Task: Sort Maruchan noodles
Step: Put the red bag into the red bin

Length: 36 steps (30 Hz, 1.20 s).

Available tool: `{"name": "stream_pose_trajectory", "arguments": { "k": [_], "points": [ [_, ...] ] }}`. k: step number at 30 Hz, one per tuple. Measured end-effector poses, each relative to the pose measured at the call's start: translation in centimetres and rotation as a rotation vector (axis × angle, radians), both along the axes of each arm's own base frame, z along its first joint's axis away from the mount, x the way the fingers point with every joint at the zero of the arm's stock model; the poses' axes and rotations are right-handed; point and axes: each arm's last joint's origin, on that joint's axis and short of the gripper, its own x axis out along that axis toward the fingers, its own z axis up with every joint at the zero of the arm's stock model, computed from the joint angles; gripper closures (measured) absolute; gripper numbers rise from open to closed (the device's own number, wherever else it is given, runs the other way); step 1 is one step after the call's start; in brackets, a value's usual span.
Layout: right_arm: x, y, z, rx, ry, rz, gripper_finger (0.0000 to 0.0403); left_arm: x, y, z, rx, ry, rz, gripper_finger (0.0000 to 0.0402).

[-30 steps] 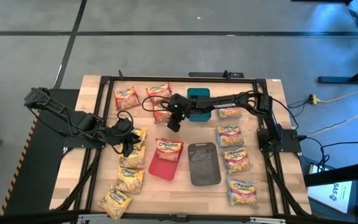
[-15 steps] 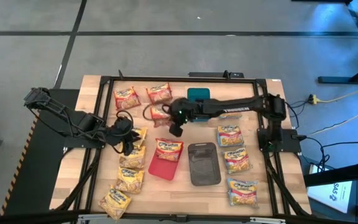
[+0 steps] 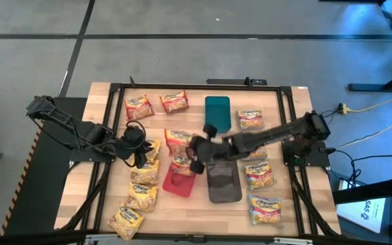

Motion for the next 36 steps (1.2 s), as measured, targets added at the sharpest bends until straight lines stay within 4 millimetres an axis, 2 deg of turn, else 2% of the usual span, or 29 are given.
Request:
{"name": "stream_pose_trajectory", "arguments": {
  "k": [4,7,10,13,19,32,36],
  "points": [
    [-0.8,3.0,-0.1,-0.056,-0.054,-0.077,0.0403,-0.1,0.0,-0.1,0.005,0.008,0.001,0.031],
    [-1.3,4.8,0.9,-0.036,-0.112,-0.101,0.0403,-0.1,0.0,-0.1,0.006,0.011,0.001,0.031],
    [-1.3,6.1,1.2,-0.018,-0.138,-0.095,0.0403,-0.1,0.1,-0.1,0.009,0.017,0.0,0.031],
    [-0.5,6.9,0.7,0.036,-0.126,-0.06,0.0403,-0.1,0.1,-0.1,0.008,0.017,0.0,0.031],
    [0.6,7.6,-1.8,0.107,-0.052,-0.03,0.0403,-0.1,0.0,-0.1,-0.009,0.022,-0.015,0.031],
    [0.9,7.0,-4.4,0.199,0.075,-0.067,0.0403,0.0,-0.2,0.0,-0.045,0.014,-0.041,0.031],
    [1.0,6.7,-4.4,0.176,0.076,-0.073,0.0403,0.0,-0.2,0.0,-0.048,0.011,-0.043,0.031]
  ]
}}
